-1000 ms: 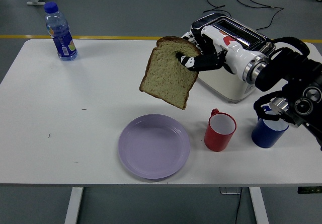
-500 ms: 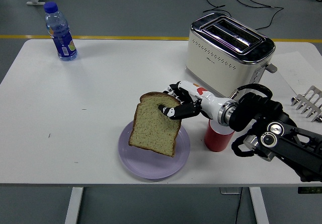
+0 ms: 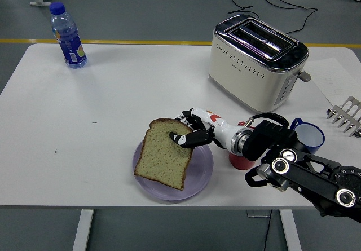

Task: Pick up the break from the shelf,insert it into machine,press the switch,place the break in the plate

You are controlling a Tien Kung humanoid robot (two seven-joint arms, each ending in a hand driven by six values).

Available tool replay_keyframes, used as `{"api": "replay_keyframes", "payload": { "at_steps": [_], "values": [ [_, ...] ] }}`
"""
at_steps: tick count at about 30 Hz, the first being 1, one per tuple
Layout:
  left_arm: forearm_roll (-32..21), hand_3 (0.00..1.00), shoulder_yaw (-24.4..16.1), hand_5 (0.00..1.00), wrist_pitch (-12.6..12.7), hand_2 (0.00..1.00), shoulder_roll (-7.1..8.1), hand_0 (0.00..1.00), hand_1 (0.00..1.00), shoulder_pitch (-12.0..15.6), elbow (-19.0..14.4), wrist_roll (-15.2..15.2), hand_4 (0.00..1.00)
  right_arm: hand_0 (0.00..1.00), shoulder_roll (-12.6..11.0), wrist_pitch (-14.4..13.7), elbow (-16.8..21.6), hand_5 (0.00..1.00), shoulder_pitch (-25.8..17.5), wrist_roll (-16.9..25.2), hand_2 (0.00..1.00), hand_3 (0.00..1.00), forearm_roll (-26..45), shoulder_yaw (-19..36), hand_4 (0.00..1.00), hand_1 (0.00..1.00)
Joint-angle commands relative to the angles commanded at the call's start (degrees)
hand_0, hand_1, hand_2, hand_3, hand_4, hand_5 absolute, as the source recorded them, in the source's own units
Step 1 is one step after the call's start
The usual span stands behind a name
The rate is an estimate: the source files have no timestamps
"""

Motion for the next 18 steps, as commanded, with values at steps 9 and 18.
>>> {"api": "replay_keyframes", "payload": {
  "at_steps": [9,18],
  "values": [
    [-0.7,0.604,0.4,0.947,0.1,0.593,-0.11,0.653,0.59,-0.2,0.0,0.0,0.328,0.221,2.5,-0.4,-4.8,0.002,-0.2,0.9,0.363,0.493,-0.2,-1.3,0.48,0.28],
    [-1.0,0.603,0.7,0.946,0.1,0.594,-0.18,0.653,0.59,-0.3,0.0,0.0,0.328,0.261,3.5,1.2,-7.2,0.002,-0.3,1.8,0.416,0.512,-0.6,-2.0,0.471,0.335]
  ]
}}
